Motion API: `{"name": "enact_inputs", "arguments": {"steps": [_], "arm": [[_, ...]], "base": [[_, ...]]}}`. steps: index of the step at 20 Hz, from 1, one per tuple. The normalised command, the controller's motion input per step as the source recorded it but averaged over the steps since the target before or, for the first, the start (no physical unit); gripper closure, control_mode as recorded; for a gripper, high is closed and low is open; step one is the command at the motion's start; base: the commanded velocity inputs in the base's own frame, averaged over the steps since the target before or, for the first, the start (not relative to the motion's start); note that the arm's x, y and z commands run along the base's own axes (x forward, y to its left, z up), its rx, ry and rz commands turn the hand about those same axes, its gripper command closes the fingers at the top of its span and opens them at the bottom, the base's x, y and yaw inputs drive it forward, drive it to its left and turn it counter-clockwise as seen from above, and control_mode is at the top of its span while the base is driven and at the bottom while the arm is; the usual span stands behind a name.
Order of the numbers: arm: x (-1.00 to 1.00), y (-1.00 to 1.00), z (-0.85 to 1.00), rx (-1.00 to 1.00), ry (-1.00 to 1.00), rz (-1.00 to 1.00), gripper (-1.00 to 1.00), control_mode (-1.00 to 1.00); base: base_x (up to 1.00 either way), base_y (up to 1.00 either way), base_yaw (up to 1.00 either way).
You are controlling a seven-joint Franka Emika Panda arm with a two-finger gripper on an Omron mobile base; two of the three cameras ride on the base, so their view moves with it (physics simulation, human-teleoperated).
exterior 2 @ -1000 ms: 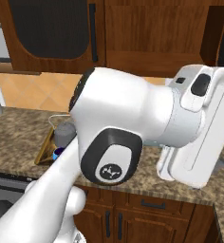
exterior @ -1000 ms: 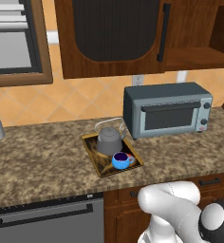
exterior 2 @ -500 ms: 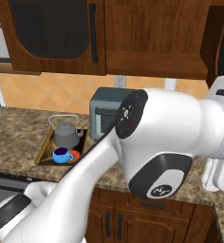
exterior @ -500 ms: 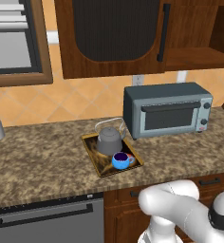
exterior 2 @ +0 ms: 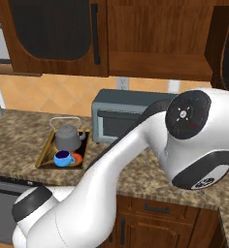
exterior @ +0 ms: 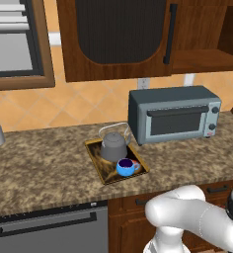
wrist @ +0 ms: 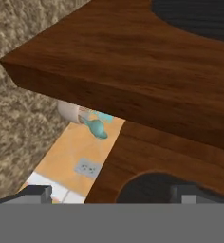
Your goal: Pick the kettle from the counter and place it on the tray. Then pick the mug from the cabinet and place it on the tray. Then close the cabinet doors.
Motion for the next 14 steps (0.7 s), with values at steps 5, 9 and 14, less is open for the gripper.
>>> {"name": "enact_inputs", "arguments": {"steps": [5, 9, 14], "arm": [[0.57, -0.25, -0.16, 0.06, 0.03, 0.16, -1.00, -1.00], [0.51, -0.03, -0.11, 0.03, 0.04, 0.17, -1.00, -1.00], [0.35, 0.23, -0.05, 0.01, 0.06, 0.18, -1.00, -1.00]], "base": [[0.00, 0.00, 0.00], [0.00, 0.00, 0.00], [0.00, 0.00, 0.00]]}}
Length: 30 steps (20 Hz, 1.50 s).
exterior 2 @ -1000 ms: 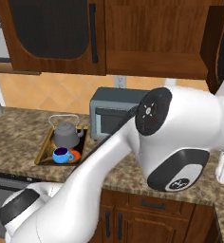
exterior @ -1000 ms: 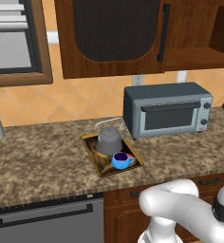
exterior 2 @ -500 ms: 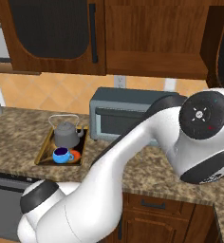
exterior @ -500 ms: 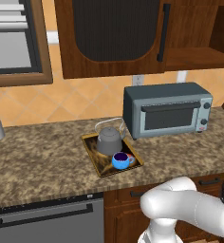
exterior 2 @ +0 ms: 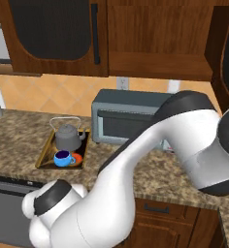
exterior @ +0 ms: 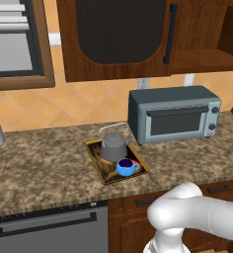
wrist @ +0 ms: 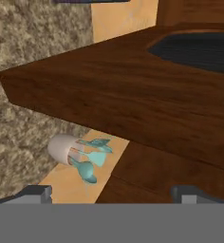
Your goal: Pick the kettle from the counter and place it on the tray. Then pick the mug from the cabinet and place it on the tray. Then close the cabinet doors.
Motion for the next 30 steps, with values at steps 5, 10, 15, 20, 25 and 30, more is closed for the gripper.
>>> {"name": "enact_inputs", "arguments": {"steps": [5, 10, 15, 20, 25, 30], "arm": [[0.44, 0.39, -0.01, 0.02, 0.26, 0.16, -1.00, -1.00], [0.30, 0.48, -0.15, 0.00, 0.28, 0.17, -1.00, -1.00], [0.22, 0.64, -0.28, 0.00, 0.08, 0.12, -1.00, -1.00], [0.46, 0.65, -0.64, 0.00, 0.00, 0.08, -1.00, -1.00], [0.57, 0.62, -0.60, 0.00, -0.08, 0.08, -1.00, -1.00], [0.67, 0.60, -0.49, 0.00, -0.18, 0.09, -1.00, -1.00]], "base": [[0.00, 0.00, 0.00], [0.00, 0.00, 0.00], [0.00, 0.00, 0.00], [0.00, 0.00, 0.00], [0.00, 0.00, 0.00], [0.00, 0.00, 0.00]]}}
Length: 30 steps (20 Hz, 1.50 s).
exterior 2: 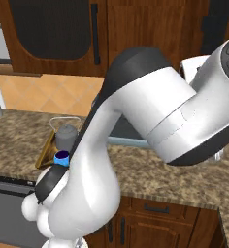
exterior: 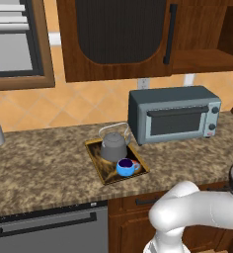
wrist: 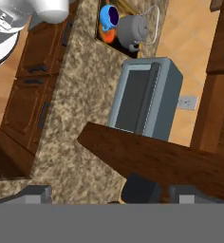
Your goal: Pick the kettle from the counter and place it on the tray. Then pick the mug from the cabinet and place it on the tray. Then close the cabinet doors.
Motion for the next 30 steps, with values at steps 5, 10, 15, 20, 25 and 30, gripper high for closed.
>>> {"name": "enact_inputs", "arguments": {"steps": [5, 10, 15, 20, 25, 30], "arm": [[0.76, 0.55, -0.36, 0.00, -0.08, 0.07, -1.00, -1.00], [0.74, 0.53, -0.29, 0.00, -0.12, 0.05, -1.00, -1.00], [0.73, 0.56, -0.39, -0.01, -0.25, 0.01, -1.00, -1.00], [0.94, 0.26, -0.09, 0.00, -0.05, 0.00, -1.00, -1.00], [1.00, 0.14, -0.03, 0.00, 0.19, 0.00, -1.00, -1.00], [1.00, 0.15, -0.23, 0.00, 0.04, 0.01, -1.00, -1.00]], "base": [[0.00, 0.00, 0.00], [0.00, 0.00, 0.00], [0.00, 0.00, 0.00], [0.00, 0.00, 0.00], [0.00, 0.00, 0.00], [0.00, 0.00, 0.00]]}}
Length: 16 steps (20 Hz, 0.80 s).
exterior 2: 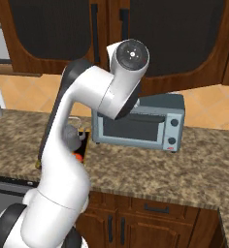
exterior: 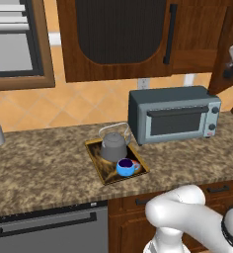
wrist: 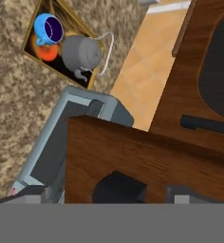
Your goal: Pick the kettle from the counter and place it on the tray. Then pick the mug from the cabinet and place it on the tray. Then close the cabinet doors.
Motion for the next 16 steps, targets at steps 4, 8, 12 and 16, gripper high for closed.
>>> {"name": "enact_inputs", "arguments": {"steps": [4, 8, 12, 16], "arm": [[1.00, -0.07, -0.18, 0.01, 0.05, 0.09, -1.00, -1.00], [0.98, -0.11, -0.23, 0.00, 0.01, 0.07, -1.00, -1.00], [0.90, -0.13, -0.22, 0.00, 0.03, 0.02, -1.00, -1.00], [0.98, -0.01, -0.37, 0.00, 0.05, 0.00, -1.00, -1.00]], "base": [[0.00, 0.00, 0.00], [0.00, 0.00, 0.00], [0.00, 0.00, 0.00], [0.00, 0.00, 0.00]]}}
